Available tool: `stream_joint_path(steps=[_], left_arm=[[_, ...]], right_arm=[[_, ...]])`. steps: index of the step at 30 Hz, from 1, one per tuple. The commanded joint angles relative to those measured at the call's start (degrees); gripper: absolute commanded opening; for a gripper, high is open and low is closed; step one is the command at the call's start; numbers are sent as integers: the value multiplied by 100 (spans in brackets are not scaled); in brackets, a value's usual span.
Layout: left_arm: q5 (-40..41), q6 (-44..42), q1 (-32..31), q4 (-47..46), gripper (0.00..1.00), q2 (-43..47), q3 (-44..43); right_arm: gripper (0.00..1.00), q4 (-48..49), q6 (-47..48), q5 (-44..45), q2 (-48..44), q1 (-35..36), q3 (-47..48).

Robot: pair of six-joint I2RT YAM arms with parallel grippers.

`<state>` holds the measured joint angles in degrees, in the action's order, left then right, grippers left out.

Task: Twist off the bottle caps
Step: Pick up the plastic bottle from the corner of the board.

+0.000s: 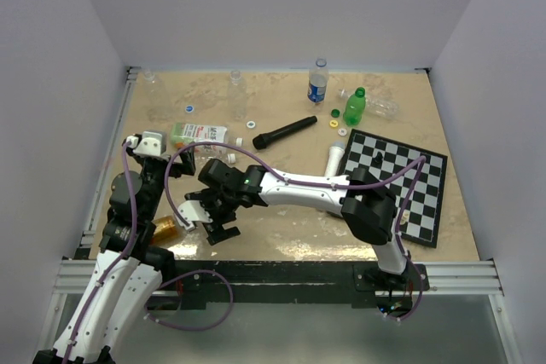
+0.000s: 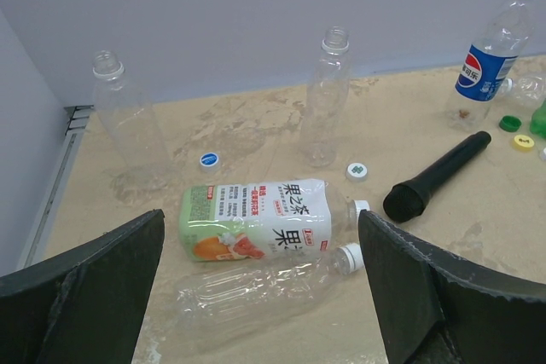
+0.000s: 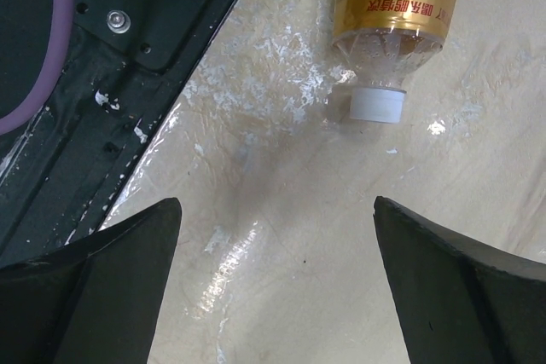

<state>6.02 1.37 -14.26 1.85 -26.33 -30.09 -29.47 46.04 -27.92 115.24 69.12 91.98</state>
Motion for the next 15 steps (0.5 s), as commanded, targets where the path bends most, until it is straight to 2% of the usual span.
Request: stream_joint_path(steps=[1, 15], left_arm=[[-110, -5, 20, -220, 100, 49, 47], [-136, -13, 20, -229, 100, 31, 55]], right_arm=[[98, 29, -87, 85, 42, 57, 250], [98, -58, -148, 129, 227, 110, 566]])
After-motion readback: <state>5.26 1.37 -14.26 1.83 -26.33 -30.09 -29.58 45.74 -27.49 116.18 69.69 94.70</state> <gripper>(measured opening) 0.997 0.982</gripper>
